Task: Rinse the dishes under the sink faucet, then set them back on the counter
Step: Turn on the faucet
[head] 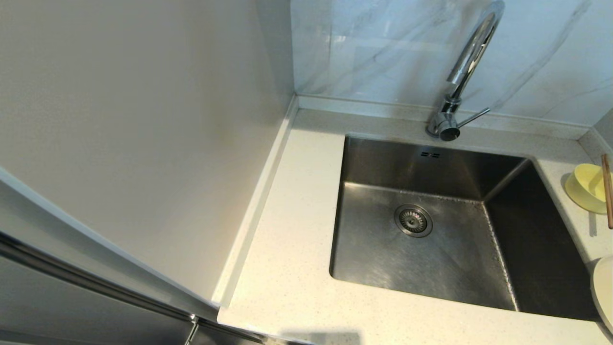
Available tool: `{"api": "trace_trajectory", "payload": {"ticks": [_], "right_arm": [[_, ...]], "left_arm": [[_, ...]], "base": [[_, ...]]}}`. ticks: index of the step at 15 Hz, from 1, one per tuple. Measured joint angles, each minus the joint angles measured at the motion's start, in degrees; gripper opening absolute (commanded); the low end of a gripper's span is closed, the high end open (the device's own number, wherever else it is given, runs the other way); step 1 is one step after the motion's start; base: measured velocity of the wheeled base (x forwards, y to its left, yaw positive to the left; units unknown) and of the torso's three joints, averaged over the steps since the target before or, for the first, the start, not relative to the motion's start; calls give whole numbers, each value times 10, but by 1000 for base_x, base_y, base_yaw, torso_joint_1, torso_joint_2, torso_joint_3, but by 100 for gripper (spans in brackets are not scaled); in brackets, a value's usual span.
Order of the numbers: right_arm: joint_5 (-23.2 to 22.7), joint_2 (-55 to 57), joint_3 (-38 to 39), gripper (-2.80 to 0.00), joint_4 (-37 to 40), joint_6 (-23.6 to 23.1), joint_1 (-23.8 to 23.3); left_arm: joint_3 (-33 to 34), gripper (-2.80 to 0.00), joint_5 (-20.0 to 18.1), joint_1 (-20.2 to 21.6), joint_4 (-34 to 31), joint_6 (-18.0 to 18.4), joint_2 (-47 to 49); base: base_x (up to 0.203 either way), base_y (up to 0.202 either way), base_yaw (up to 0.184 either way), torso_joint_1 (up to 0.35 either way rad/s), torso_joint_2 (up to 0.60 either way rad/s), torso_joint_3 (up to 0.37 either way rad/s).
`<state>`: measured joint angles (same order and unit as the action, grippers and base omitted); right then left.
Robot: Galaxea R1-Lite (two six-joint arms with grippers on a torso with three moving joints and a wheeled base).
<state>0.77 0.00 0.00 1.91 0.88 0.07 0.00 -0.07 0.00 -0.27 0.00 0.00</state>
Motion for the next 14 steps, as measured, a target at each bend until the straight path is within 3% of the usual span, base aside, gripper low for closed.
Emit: {"api": "trace_trajectory", "payload": {"ticks": [9, 11, 14], "right_arm": [[1, 8, -17, -280, 14, 7, 0], [1, 54, -74, -280, 3, 39, 0], [11, 205, -226, -280, -30, 130, 0]], "left_arm": [[0, -280, 0, 0, 0, 0, 0], [0, -280, 0, 0, 0, 0, 0], [0, -280, 0, 0, 0, 0, 0]], "base": [[0, 0, 0, 0, 0, 0], [0, 0, 0, 0, 0, 0], [0, 0, 0, 0, 0, 0]]}}
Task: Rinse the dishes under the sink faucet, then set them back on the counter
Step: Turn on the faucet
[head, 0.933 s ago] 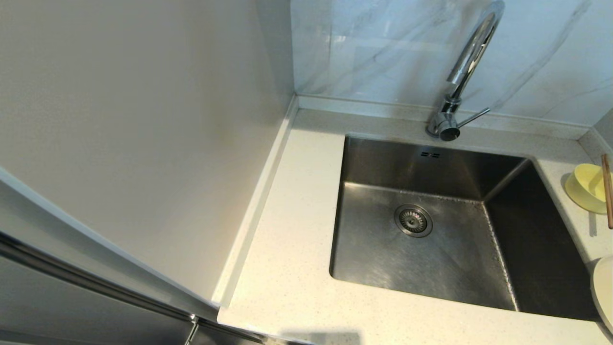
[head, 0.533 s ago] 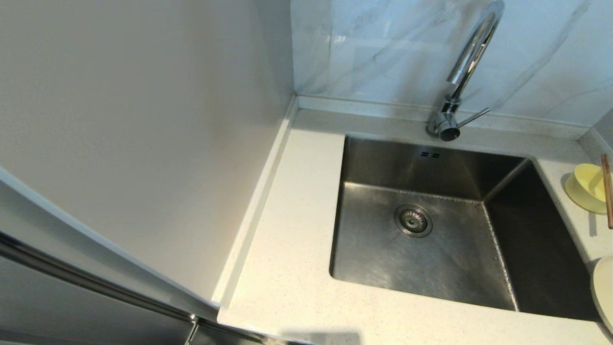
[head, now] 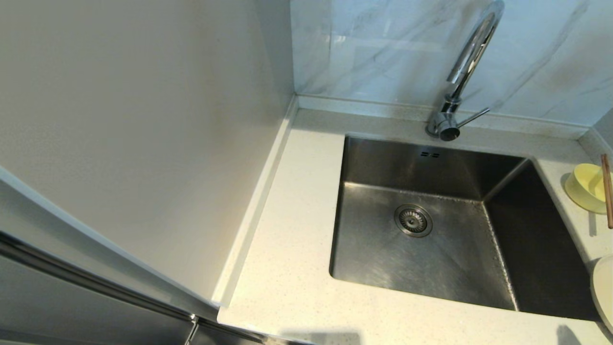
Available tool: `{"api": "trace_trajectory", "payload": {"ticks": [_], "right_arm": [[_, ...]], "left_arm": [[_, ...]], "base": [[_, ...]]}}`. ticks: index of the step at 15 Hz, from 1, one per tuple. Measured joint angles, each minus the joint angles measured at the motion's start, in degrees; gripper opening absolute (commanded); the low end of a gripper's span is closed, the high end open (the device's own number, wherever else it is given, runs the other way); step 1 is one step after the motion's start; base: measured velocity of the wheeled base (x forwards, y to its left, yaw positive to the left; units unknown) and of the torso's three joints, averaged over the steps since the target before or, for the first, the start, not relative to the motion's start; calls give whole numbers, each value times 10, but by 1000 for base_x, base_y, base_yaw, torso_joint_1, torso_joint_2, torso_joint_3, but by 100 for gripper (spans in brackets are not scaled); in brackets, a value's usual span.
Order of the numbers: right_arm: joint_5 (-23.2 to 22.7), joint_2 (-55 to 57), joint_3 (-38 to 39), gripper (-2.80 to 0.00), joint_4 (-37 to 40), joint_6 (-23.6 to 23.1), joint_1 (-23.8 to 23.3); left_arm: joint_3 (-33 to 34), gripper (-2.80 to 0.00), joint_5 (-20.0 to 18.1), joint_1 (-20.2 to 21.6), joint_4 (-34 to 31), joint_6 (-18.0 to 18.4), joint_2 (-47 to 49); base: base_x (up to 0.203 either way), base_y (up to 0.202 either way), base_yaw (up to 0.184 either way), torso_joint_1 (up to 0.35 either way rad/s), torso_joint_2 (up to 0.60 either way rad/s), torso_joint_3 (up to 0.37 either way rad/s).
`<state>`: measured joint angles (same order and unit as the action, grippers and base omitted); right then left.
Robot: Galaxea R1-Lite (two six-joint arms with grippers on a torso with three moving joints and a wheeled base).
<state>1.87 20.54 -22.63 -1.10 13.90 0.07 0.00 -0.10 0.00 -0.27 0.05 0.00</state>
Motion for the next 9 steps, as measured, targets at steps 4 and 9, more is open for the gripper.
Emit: {"api": "trace_trajectory", "payload": {"ticks": [4, 9], "right_arm": [[17, 264, -196, -280, -71, 71, -3], [66, 578, -382, -280, -214, 71, -8]], "left_arm": [[0, -280, 0, 0, 0, 0, 0], [0, -280, 0, 0, 0, 0, 0]], "base": [[0, 0, 0, 0, 0, 0], [0, 0, 0, 0, 0, 0]]}}
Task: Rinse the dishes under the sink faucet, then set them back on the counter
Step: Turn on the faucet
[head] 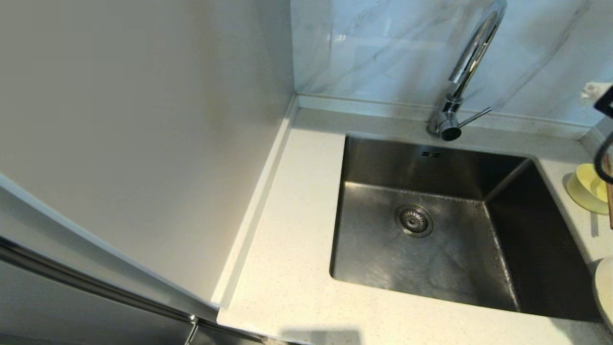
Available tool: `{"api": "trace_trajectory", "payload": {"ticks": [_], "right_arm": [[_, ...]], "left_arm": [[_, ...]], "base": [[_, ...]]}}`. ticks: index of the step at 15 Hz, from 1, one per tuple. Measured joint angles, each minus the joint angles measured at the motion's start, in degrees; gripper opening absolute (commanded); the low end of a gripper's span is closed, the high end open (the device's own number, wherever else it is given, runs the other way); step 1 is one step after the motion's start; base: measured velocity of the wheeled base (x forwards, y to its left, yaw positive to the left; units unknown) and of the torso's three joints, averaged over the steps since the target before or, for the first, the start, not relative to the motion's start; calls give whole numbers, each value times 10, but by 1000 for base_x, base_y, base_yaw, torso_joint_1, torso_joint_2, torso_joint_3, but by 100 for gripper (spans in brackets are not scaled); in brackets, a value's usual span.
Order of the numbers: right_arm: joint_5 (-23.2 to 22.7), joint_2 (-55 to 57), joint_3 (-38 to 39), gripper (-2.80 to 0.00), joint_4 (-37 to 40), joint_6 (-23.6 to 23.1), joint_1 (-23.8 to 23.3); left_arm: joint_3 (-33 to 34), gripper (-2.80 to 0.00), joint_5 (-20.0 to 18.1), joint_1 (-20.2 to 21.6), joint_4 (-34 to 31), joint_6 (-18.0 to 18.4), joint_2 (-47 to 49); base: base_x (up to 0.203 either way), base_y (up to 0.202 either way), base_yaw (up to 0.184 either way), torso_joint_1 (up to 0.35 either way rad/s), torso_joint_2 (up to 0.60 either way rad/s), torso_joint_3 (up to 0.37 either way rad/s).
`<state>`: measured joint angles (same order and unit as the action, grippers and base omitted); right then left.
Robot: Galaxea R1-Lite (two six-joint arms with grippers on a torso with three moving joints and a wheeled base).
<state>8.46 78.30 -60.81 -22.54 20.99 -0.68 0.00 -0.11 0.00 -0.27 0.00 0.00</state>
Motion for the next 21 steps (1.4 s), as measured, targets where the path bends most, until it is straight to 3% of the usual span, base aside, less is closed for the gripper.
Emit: {"api": "trace_trajectory", "payload": {"ticks": [8, 16, 21], "right_arm": [[103, 302, -212, -280, -190, -76, -14], [102, 376, -275, -280, -147, -69, -16], [102, 388, -303, -280, -109, -34, -14]], "left_arm": [[0, -280, 0, 0, 0, 0, 0], [0, -280, 0, 0, 0, 0, 0], [0, -280, 0, 0, 0, 0, 0]], "base": [[0, 0, 0, 0, 0, 0], [0, 0, 0, 0, 0, 0], [0, 0, 0, 0, 0, 0]]}}
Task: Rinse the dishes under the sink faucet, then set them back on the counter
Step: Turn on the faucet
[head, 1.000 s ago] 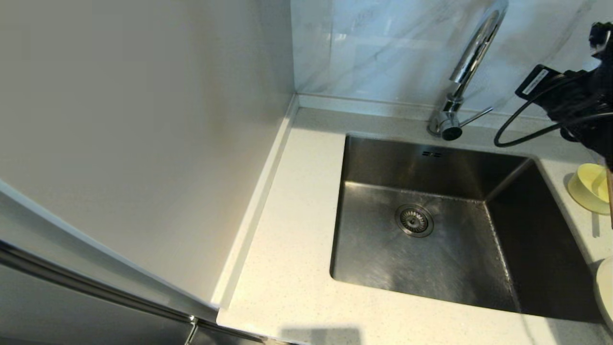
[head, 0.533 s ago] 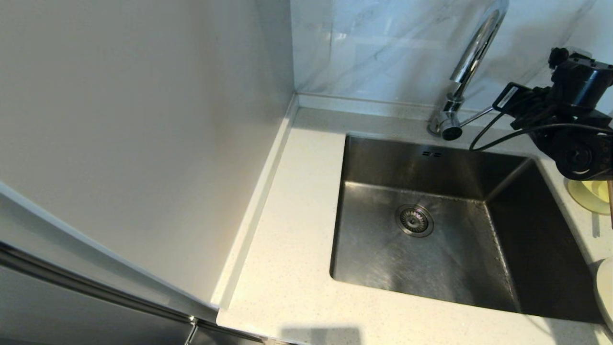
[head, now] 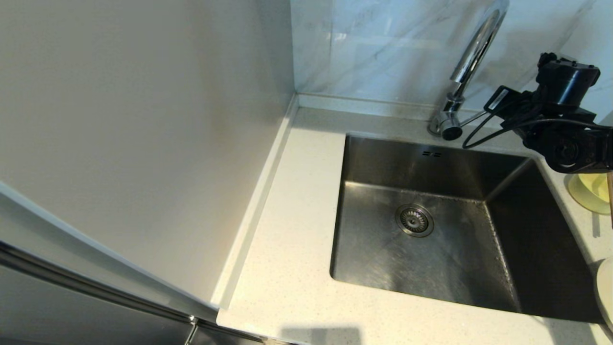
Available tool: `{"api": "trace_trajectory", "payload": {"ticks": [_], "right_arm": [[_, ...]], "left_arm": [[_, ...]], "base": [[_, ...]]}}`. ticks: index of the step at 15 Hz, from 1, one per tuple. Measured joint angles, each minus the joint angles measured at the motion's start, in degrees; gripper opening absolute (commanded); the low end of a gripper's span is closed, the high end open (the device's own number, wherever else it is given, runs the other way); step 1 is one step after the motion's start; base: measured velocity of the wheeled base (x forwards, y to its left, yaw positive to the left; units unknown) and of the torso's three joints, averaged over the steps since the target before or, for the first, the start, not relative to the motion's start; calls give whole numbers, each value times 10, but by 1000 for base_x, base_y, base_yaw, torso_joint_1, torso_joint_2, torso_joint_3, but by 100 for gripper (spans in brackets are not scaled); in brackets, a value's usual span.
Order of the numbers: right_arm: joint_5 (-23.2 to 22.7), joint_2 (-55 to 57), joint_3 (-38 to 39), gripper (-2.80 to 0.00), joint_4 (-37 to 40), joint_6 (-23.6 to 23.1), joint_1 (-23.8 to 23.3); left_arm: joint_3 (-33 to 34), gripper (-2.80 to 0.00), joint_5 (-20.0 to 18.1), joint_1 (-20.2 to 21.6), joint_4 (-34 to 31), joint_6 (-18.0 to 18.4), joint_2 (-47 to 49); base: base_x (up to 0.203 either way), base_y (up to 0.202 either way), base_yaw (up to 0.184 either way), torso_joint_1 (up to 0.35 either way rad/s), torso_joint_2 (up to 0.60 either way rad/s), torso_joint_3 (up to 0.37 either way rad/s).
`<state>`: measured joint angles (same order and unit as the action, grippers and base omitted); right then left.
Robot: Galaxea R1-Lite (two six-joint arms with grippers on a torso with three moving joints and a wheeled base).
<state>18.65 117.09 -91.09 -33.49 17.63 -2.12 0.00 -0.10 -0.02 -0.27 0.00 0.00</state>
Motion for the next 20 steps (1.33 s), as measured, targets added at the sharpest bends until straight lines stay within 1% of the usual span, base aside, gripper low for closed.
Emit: {"api": "trace_trajectory", "payload": {"ticks": [2, 8, 13, 20], "right_arm": [[-1, -3, -1, -280, 14, 13, 5], [-21, -37, -2, -280, 89, 81, 28], [-27, -38, 0, -280, 95, 85, 30], [-28, -17, -18, -280, 95, 84, 30]], "left_arm": [[0, -280, 0, 0, 0, 0, 0], [0, -280, 0, 0, 0, 0, 0], [0, -280, 0, 0, 0, 0, 0], [0, -280, 0, 0, 0, 0, 0]], "base": [[0, 0, 0, 0, 0, 0], [0, 0, 0, 0, 0, 0], [0, 0, 0, 0, 0, 0], [0, 0, 0, 0, 0, 0]]}}
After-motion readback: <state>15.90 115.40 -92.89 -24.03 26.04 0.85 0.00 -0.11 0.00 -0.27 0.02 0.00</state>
